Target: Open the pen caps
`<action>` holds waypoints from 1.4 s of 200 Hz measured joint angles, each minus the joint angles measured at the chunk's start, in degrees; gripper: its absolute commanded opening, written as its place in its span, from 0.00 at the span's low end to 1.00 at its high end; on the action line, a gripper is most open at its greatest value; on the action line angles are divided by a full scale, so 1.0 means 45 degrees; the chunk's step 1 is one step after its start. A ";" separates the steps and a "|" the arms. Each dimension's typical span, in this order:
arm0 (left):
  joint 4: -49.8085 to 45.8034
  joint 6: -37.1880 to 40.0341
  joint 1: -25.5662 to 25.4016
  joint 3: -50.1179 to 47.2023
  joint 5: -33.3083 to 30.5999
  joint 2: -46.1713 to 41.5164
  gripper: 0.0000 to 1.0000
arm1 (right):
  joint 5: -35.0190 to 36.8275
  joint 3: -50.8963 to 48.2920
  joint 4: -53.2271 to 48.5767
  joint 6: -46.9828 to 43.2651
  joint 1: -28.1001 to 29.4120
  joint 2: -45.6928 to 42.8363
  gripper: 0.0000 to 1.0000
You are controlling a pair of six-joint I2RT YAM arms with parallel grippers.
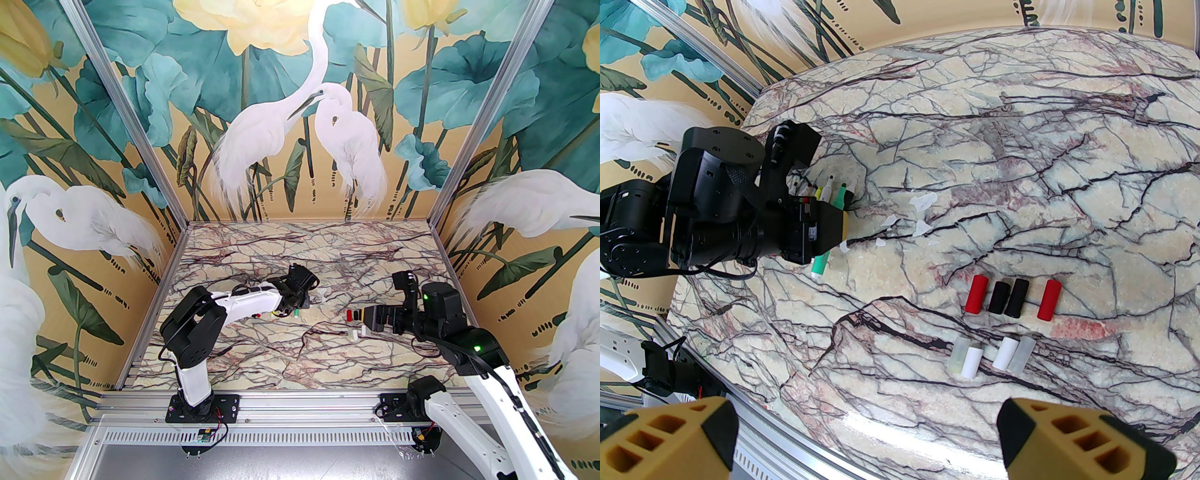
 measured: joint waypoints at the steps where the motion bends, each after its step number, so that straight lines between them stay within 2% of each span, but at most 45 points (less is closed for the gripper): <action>1: 0.0000 0.0000 0.0005 0.0005 -0.0005 0.0005 0.08 | 0.0000 0.0000 0.0000 0.0000 0.0000 0.0000 1.00; 42: 0.0049 0.0019 0.0126 0.0039 -0.0044 0.0539 0.10 | 0.0000 0.0000 0.0005 0.0000 0.0000 0.0029 1.00; 206: 0.0602 0.0316 0.0340 0.0194 -0.0034 0.0874 0.10 | 0.0000 -0.0019 0.0005 0.0005 0.0000 0.0282 0.99; 280: 0.0675 0.0335 0.0350 0.0364 -0.0029 0.1093 0.16 | 0.0000 -0.0024 0.0005 0.0005 0.0000 0.0393 0.99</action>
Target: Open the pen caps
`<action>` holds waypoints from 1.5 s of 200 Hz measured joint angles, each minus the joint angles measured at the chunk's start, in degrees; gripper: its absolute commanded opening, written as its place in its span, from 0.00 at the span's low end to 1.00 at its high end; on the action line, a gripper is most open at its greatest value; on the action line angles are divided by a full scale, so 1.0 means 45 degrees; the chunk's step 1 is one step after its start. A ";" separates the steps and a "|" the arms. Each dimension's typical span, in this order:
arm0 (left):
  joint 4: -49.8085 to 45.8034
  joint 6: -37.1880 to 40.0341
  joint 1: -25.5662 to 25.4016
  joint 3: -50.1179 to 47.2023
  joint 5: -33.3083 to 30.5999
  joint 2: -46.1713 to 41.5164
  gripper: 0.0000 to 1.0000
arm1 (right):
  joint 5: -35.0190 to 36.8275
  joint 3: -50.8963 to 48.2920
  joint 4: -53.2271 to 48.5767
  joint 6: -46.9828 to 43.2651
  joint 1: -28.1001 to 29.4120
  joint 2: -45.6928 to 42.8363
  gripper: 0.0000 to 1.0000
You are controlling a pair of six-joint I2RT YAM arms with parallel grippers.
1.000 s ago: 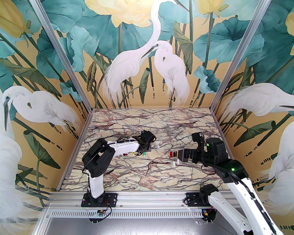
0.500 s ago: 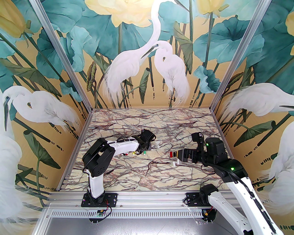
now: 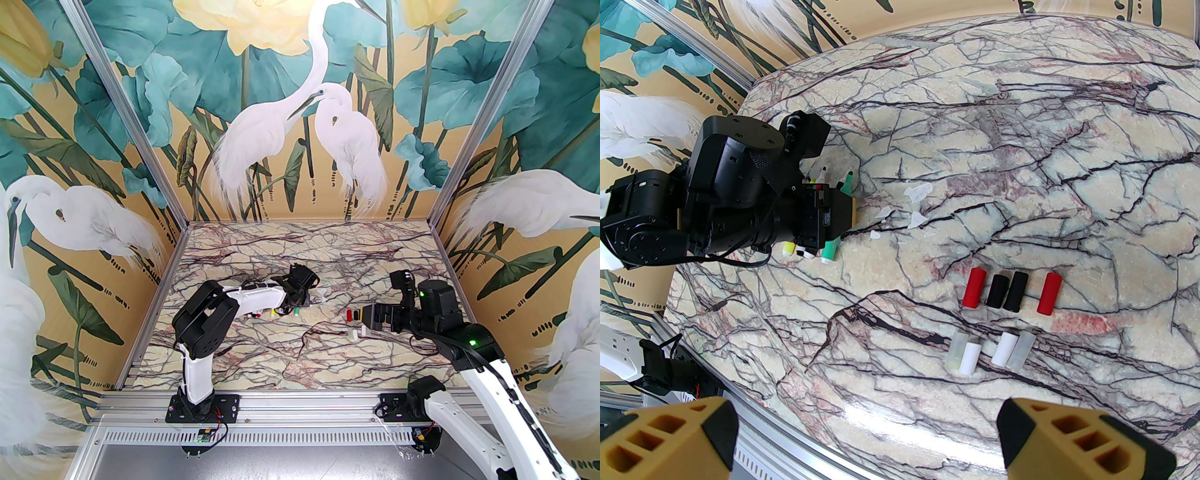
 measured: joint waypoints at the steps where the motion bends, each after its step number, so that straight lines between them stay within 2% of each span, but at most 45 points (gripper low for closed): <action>1: -0.0005 0.0000 0.0000 0.0000 0.0000 0.0000 0.16 | 0.0000 0.0000 0.0000 0.0000 0.0000 0.0000 1.00; 31: -0.0005 0.0000 0.0029 0.0005 0.0000 0.0000 0.20 | 0.0000 -0.0019 0.0005 0.0005 0.0000 0.0000 0.99; 128: -0.0005 0.0005 0.0058 0.0010 0.0000 0.0000 0.24 | 0.0000 -0.0112 0.0010 0.0005 0.0000 0.0000 0.99; 150: -0.0005 0.0044 0.0058 0.0010 0.0000 0.0000 0.28 | -0.0005 -0.0141 0.0015 0.0005 0.0000 0.0000 0.99; 225: -0.0068 0.0185 0.0058 0.0325 0.0000 -0.0010 0.29 | 0.0000 -0.0165 0.0015 0.0005 0.0000 0.0000 0.99; 248: -0.0296 0.0291 0.0058 0.0379 0.0053 -0.0277 0.33 | 0.0000 -0.0165 0.0024 0.0005 0.0000 -0.0010 1.00; 267: -0.0495 0.0393 0.0058 0.0374 0.0151 -0.1001 0.41 | 0.0005 -0.0165 0.0053 0.0005 0.0000 -0.0097 0.99; 284: -0.0593 0.0559 0.0058 0.0374 0.0257 -0.2006 0.55 | 0.0024 -0.0165 0.0058 0.0005 0.0000 -0.0262 0.99; 300: -0.0627 0.0729 0.0058 0.0350 0.0384 -0.3031 0.81 | 0.0058 -0.0165 0.0107 0.0010 0.0000 -0.0418 0.99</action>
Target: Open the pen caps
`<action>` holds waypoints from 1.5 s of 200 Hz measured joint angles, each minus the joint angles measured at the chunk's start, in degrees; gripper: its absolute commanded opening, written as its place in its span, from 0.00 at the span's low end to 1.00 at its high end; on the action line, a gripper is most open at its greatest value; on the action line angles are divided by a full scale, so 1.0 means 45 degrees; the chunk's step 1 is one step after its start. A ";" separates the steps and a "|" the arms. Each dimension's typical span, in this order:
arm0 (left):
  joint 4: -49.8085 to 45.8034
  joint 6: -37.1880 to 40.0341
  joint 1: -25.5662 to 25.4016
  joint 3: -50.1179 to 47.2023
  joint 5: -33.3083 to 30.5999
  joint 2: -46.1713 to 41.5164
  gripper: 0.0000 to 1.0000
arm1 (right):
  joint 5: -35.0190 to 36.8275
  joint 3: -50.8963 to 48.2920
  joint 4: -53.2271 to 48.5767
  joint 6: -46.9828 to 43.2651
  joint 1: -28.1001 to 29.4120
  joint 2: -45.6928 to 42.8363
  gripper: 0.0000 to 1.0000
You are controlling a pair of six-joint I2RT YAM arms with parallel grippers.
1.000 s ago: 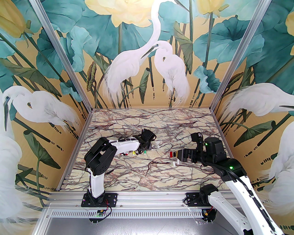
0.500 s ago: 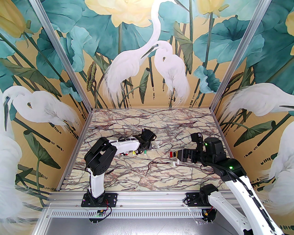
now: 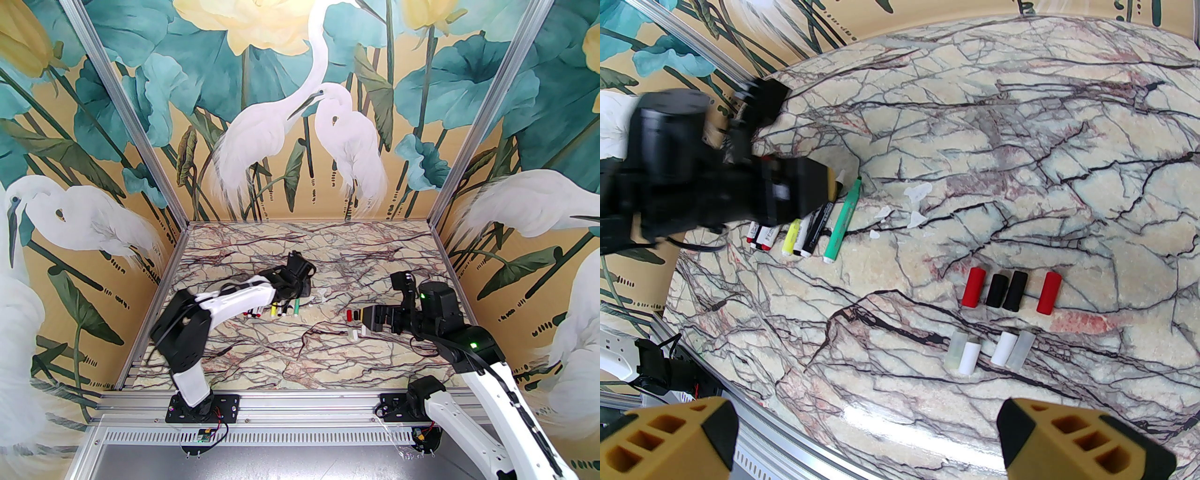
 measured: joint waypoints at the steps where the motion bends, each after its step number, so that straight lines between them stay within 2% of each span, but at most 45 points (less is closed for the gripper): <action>1: -0.0005 0.0058 0.0000 -0.0005 0.0005 -0.0053 0.84 | -0.0005 0.0000 0.0015 0.0005 0.0000 -0.0015 0.99; 7: -0.0005 0.0058 0.0000 -0.0044 0.0053 -0.0466 0.98 | -0.0005 0.0000 0.0044 0.0029 0.0000 -0.0068 0.99; 13: 0.0015 0.0141 0.0000 -0.0117 0.0083 -0.0826 1.00 | -0.0005 0.0000 0.0097 0.0049 0.0000 -0.0102 0.99; 49: 0.0049 0.0515 0.0146 -0.1015 0.0350 -0.3084 1.00 | 0.0073 -0.0185 0.0709 0.0418 0.0000 -0.0146 0.99; 124: 0.0330 0.1953 0.1316 -0.3832 0.0520 -0.7174 1.00 | 0.1545 -0.0238 0.1331 0.1049 0.0000 0.0024 0.99; 176: 0.1059 0.3230 0.2735 -0.5965 0.0651 -0.8646 0.99 | 0.2055 -0.0495 0.1977 0.1399 0.0000 0.0267 1.00; 196: 0.1336 0.3866 0.3560 -0.6280 0.0631 -0.9083 0.99 | 0.2152 -0.0821 0.2327 0.1491 0.0000 0.0335 0.99; 221: 0.2647 0.4731 0.4959 -0.7193 0.0578 -0.9743 1.00 | 0.2385 -0.1253 0.2803 0.1583 0.0000 0.0228 0.99; 243: 0.3866 0.5231 0.6504 -0.8296 0.0860 -0.9763 1.00 | 0.2657 -0.1676 0.3206 0.1637 0.0000 -0.0024 1.00; 266: 0.5372 0.5479 0.8034 -0.9117 0.1365 -0.8791 1.00 | 0.2909 -0.2123 0.3711 0.1637 0.0000 -0.0165 0.99; 300: 0.8412 0.6144 0.8947 -0.9772 0.1943 -0.6737 1.00 | 0.3196 -0.2778 0.4337 0.1656 0.0000 -0.0165 0.99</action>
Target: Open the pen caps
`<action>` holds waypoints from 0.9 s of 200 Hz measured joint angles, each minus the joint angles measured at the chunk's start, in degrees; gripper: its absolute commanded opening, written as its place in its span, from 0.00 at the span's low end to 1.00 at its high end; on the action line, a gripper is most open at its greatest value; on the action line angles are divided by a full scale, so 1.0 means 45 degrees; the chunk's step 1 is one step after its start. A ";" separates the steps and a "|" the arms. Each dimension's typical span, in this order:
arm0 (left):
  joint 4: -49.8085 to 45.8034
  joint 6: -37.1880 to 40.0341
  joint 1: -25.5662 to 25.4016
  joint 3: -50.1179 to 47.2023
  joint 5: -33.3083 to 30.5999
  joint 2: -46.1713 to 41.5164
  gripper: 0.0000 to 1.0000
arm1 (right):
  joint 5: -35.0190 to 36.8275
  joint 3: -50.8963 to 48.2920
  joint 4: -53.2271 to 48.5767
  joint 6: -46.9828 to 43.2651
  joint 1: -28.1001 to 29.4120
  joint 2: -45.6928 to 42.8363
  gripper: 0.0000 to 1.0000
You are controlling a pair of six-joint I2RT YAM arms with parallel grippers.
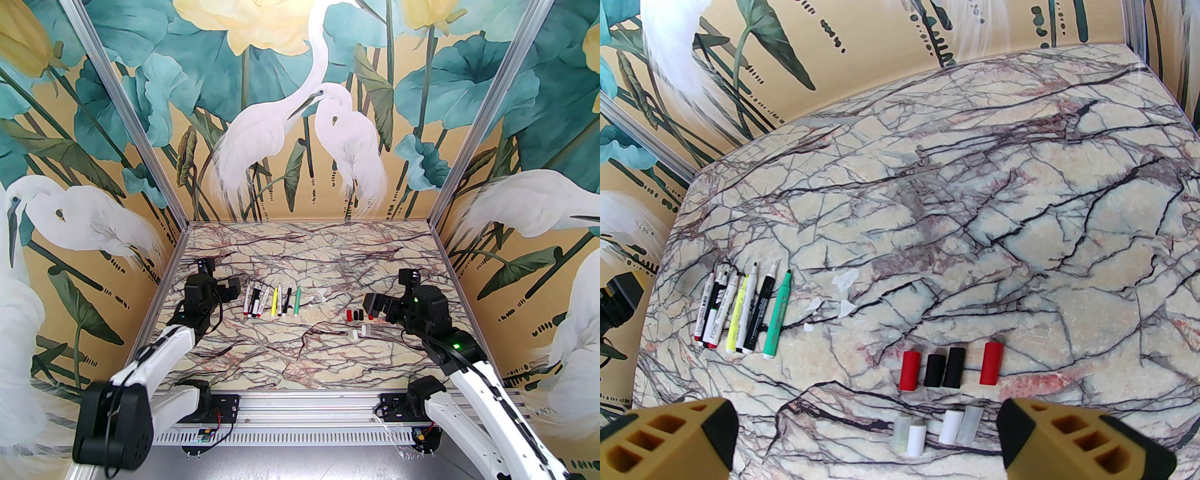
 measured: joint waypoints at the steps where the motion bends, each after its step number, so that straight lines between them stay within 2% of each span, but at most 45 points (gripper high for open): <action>1: 0.0146 0.0019 0.0029 -0.0039 0.0039 0.0073 1.00 | 0.0015 -0.0010 0.0000 0.0005 0.0000 0.0000 0.99; 54: 0.6169 0.0534 0.0631 -0.1749 0.1064 0.2657 1.00 | 0.1268 -0.0413 0.0709 0.0024 0.0000 0.0316 0.99; 88: 0.8869 0.0709 0.0709 -0.2045 0.1506 0.4430 0.99 | 0.2239 -0.0413 0.1151 -0.0039 0.0000 0.0792 0.99; 146: 0.9020 0.0699 0.0899 -0.1190 0.1588 0.4711 1.00 | 0.4420 -0.0860 0.2807 -0.0894 0.0000 0.2021 0.99; 180: 0.9015 0.0699 0.0899 -0.1190 0.1588 0.4711 1.00 | 0.6149 -0.1511 0.5202 -0.2307 -0.0015 0.2997 0.99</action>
